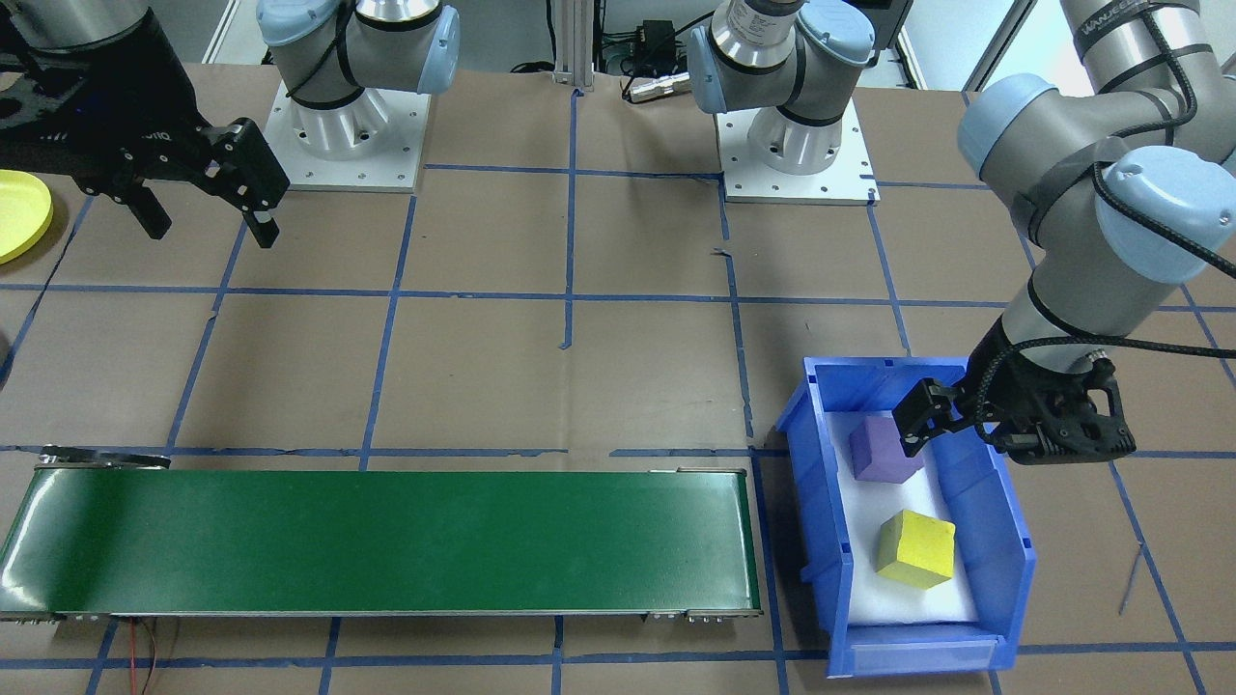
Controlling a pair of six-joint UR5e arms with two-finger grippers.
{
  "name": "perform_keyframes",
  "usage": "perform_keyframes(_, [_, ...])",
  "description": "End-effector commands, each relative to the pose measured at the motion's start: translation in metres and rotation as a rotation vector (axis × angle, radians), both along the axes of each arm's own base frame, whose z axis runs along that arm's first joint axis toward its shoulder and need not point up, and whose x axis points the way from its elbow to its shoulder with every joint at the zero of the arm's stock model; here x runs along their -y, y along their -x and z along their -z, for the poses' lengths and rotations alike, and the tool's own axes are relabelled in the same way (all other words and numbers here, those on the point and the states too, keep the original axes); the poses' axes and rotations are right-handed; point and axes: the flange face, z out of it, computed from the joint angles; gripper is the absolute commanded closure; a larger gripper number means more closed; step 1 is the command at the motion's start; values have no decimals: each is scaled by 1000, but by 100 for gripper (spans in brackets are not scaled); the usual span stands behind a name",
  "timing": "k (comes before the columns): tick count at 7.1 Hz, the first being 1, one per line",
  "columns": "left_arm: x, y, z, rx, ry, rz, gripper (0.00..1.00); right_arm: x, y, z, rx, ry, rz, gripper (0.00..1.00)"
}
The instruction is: Move block left to right into plate
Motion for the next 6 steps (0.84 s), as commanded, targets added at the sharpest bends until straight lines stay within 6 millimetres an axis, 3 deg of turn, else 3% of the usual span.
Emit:
perform_keyframes(1, [-1, 0, 4, 0, -7, 12, 0, -1, -3, 1, 2, -2, -7, 0])
perform_keyframes(4, [5, -5, 2, 47, 59, 29, 0, 4, 7, 6, -2, -11, 9, 0])
perform_keyframes(5, [4, -5, -13, 60, 76, 61, 0, 3, 8, 6, -6, -13, 11, 0])
perform_keyframes(6, [4, -5, -7, 62, 66, 85, 0, 1, 8, 10, -10, -32, 12, 0])
